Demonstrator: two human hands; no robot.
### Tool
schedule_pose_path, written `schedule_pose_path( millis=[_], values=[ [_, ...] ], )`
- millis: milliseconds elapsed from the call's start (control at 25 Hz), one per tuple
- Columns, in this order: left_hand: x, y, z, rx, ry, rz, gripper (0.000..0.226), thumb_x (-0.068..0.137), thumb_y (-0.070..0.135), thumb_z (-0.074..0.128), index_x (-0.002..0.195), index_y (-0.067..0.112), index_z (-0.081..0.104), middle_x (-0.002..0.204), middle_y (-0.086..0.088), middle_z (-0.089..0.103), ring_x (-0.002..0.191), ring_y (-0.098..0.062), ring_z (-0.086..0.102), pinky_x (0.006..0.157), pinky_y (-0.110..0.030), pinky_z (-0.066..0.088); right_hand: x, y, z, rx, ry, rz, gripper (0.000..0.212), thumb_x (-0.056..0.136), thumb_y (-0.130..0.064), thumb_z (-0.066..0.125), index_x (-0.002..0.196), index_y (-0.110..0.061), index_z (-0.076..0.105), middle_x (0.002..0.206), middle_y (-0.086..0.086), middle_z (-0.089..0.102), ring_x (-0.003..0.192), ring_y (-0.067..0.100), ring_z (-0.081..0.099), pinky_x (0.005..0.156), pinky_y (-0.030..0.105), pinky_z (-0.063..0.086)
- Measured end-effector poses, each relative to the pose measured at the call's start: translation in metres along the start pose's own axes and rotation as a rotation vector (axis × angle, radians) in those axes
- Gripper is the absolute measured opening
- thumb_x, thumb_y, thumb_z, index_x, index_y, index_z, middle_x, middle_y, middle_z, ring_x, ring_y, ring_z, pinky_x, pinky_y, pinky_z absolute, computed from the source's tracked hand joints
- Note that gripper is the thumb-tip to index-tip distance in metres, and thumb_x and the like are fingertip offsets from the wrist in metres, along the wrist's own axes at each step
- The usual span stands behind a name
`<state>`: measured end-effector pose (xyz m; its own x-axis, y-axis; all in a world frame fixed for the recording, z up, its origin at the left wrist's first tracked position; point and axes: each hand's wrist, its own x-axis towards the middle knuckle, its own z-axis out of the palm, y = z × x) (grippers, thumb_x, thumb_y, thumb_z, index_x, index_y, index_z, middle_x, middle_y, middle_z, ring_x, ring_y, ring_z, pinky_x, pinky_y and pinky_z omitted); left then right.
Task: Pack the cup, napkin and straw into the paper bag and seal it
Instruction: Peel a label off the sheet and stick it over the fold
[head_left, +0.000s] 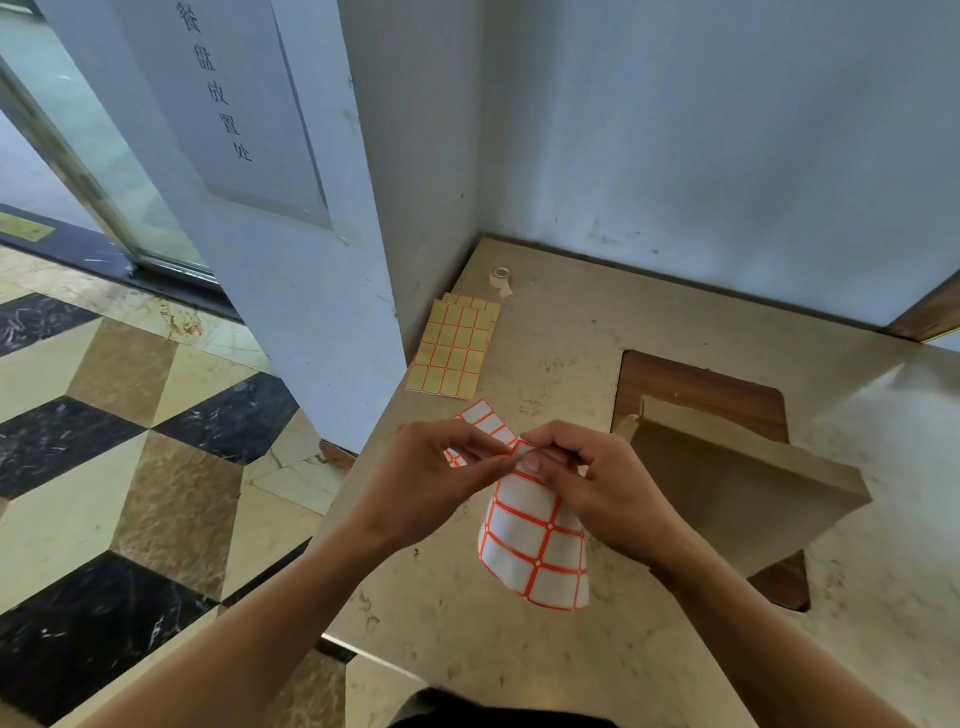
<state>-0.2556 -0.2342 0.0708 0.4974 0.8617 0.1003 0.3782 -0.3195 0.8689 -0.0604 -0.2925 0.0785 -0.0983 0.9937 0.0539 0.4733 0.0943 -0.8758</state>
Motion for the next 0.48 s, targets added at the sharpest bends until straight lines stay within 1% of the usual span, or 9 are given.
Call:
schedule_pose_path(
  millis=[80, 160, 280, 360, 480],
  values=[
    [0.0012, -0.0002, -0.0021, -0.032, -0.027, 0.0, 0.02, 0.075, 0.06, 0.064, 0.086, 0.046, 0.073, 0.084, 0.026, 0.071, 0.082, -0.001, 0.067, 0.065, -0.015, 0.05, -0.0004, -0.0005, -0.0014, 0.003, -0.007, -0.01, 0.016, 0.094, -0.03, 0.053, 0.097, -0.042, 0.062, 0.096, -0.024, 0.067, 0.093, 0.0, 0.065, 0.073, 0.013, 0.053],
    [0.0018, -0.0011, -0.0034, -0.062, -0.053, -0.015, 0.021, 0.074, 0.061, 0.063, 0.088, 0.048, 0.072, 0.083, 0.025, 0.071, 0.082, -0.001, 0.067, 0.066, -0.011, 0.048, -0.0009, -0.0015, -0.0028, -0.002, -0.019, -0.012, 0.018, 0.094, -0.029, 0.053, 0.096, -0.045, 0.061, 0.096, -0.026, 0.066, 0.093, -0.001, 0.065, 0.072, 0.012, 0.052],
    [0.003, -0.0023, -0.0026, -0.056, -0.065, -0.028, 0.016, 0.075, 0.058, 0.062, 0.082, 0.047, 0.072, 0.082, 0.026, 0.071, 0.081, 0.001, 0.065, 0.063, -0.006, 0.044, -0.0021, -0.0023, -0.0039, -0.013, -0.026, -0.016, 0.023, 0.095, -0.028, 0.052, 0.094, -0.05, 0.059, 0.098, -0.029, 0.065, 0.093, -0.004, 0.064, 0.07, 0.008, 0.05],
    [0.003, -0.0022, -0.0009, -0.03, -0.054, -0.01, 0.012, 0.077, 0.055, 0.061, 0.081, 0.047, 0.069, 0.082, 0.028, 0.069, 0.083, 0.003, 0.063, 0.067, -0.003, 0.042, -0.0024, -0.0018, -0.0043, -0.004, -0.028, -0.007, 0.024, 0.095, -0.026, 0.053, 0.094, -0.049, 0.06, 0.097, -0.028, 0.066, 0.093, -0.003, 0.065, 0.071, 0.01, 0.051],
    [0.0032, -0.0026, 0.0001, -0.002, -0.046, 0.006, 0.003, 0.081, 0.048, 0.063, 0.082, 0.048, 0.066, 0.087, 0.029, 0.068, 0.086, 0.003, 0.062, 0.071, -0.003, 0.04, -0.0016, 0.0001, -0.004, 0.041, -0.034, 0.023, 0.021, 0.095, -0.024, 0.054, 0.095, -0.043, 0.062, 0.096, -0.025, 0.067, 0.092, 0.0, 0.066, 0.071, 0.013, 0.052]
  ],
)
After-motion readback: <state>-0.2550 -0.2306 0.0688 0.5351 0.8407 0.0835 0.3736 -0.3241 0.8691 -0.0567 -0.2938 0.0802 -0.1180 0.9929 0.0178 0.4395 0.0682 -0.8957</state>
